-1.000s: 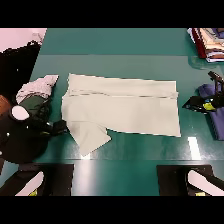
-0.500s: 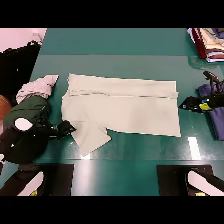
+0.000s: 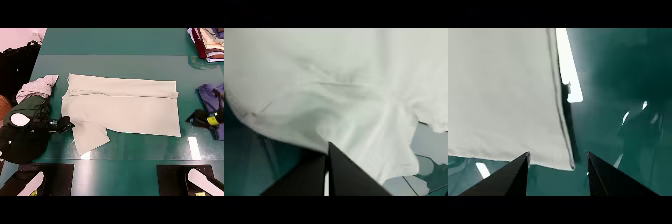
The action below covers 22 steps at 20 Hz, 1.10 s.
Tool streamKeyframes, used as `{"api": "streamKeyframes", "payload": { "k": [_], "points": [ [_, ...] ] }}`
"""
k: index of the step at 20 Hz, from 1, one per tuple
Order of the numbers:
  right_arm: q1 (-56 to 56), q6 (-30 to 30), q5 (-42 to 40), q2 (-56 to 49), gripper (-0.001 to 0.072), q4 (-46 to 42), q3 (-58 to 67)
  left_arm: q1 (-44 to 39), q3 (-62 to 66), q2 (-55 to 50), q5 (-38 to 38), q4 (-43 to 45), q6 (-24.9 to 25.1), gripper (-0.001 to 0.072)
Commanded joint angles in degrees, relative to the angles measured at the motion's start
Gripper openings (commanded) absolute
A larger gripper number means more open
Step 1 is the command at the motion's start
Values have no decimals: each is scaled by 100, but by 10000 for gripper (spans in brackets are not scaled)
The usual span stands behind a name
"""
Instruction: Fold the shirts.
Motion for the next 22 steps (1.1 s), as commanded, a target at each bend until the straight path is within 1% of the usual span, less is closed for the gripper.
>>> {"api": "streamKeyframes", "payload": {
  "k": [1, 2, 4, 7, 9, 10, 11, 12, 14, 15, 16, 18, 20, 22],
  "points": [
    [-745, 0, 122, -72, 411, 61, -780, 2, 243, 4, -181, -46, 188, 27],
    [-791, -4, 125, -184, 411, 74, -953, 2, 243, 4, -166, -46, 188, 27],
    [-717, -216, 48, -385, 409, 308, -1209, 2, 243, 4, -175, -46, 188, 27],
    [-442, -236, -350, -496, 407, 514, -1285, 2, 243, 4, -201, -44, 188, 27],
    [-234, -234, -507, -492, 328, 503, -1233, 2, 243, 4, -201, -33, 188, 27],
    [-144, -234, -533, -492, 316, 501, -1191, 2, 243, 4, -199, -28, 188, 27],
    [-57, -236, -570, -492, 276, 490, -1134, 2, 243, 4, -203, -28, 188, 27],
    [9, -236, -616, -492, 170, 490, -1073, 2, 243, 4, -210, -28, 188, 27],
    [122, -236, -671, -492, 101, 490, -918, 2, 243, 4, -214, -20, 186, 27],
    [168, -236, -662, -492, 40, 483, -841, 2, 243, 4, -236, 0, 184, 26],
    [214, -238, -632, -492, 17, 479, -774, 2, 243, 4, -304, 15, 181, 25],
    [299, -240, -461, -466, 16, 417, -623, 2, 249, 138, -424, 31, 170, 23],
    [389, -243, -254, -199, 16, 214, -511, 2, 247, 592, -634, 367, -181, 23],
    [422, -240, -31, 295, 17, -90, -470, 2, 245, 1113, -1250, 929, -505, 23]
  ]
}}
